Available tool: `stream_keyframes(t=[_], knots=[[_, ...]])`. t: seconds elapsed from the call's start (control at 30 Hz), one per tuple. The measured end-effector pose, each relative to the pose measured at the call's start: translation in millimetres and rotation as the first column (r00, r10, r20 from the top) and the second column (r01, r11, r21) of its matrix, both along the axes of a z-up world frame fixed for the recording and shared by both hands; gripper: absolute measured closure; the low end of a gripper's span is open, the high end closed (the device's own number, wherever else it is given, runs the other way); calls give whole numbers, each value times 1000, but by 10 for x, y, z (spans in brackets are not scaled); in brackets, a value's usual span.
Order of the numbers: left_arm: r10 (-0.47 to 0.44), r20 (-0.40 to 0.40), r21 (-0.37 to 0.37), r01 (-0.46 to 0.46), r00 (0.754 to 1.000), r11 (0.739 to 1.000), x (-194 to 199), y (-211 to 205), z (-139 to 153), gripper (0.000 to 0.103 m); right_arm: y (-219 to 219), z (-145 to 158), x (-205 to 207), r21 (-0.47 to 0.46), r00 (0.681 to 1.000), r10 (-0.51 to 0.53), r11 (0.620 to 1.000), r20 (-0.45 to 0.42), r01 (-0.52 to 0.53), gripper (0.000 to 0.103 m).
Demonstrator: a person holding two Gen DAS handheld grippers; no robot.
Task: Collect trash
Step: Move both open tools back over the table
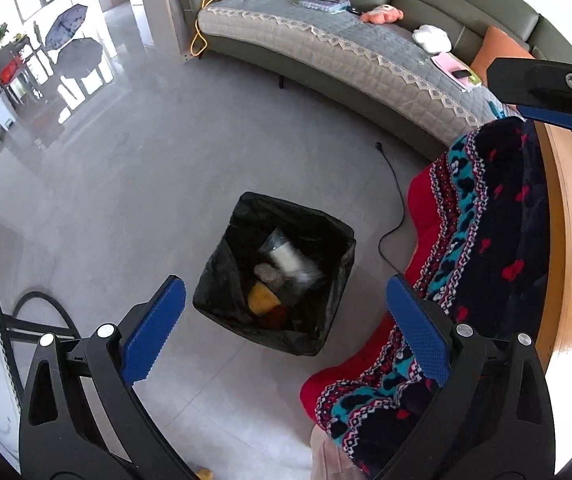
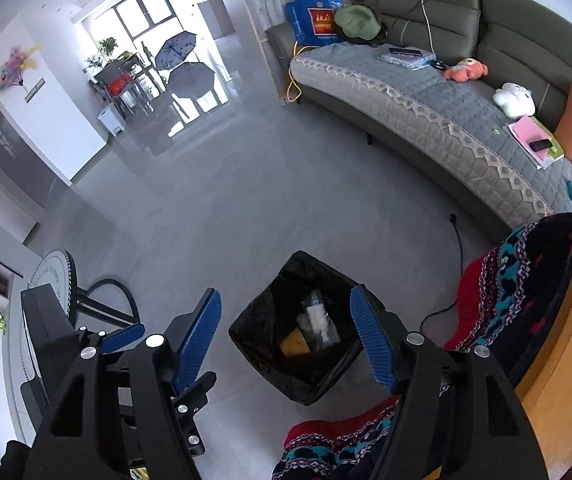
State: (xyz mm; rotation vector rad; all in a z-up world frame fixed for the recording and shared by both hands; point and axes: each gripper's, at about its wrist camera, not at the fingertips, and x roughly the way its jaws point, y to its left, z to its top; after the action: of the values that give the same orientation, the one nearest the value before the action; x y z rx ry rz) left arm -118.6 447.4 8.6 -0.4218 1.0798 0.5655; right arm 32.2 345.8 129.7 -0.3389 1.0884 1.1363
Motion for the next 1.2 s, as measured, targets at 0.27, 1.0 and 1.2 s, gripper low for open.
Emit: stream_keyframes(t=[0.27,1.0,1.2], knots=[[-22,7,-6,22,1000,1000,-44,-107,43,6,-183,52,43,9,999,-33,999,-16,33,35],[-278,70,58,274,958,960,461,-1394,518,6,-1878,467,298,75,967,-253,965,0,252,34],[-396,73,50,393,915,918,750,-1937,526,6,-2612,446,442,55,934,-356,933,14,355,34]])
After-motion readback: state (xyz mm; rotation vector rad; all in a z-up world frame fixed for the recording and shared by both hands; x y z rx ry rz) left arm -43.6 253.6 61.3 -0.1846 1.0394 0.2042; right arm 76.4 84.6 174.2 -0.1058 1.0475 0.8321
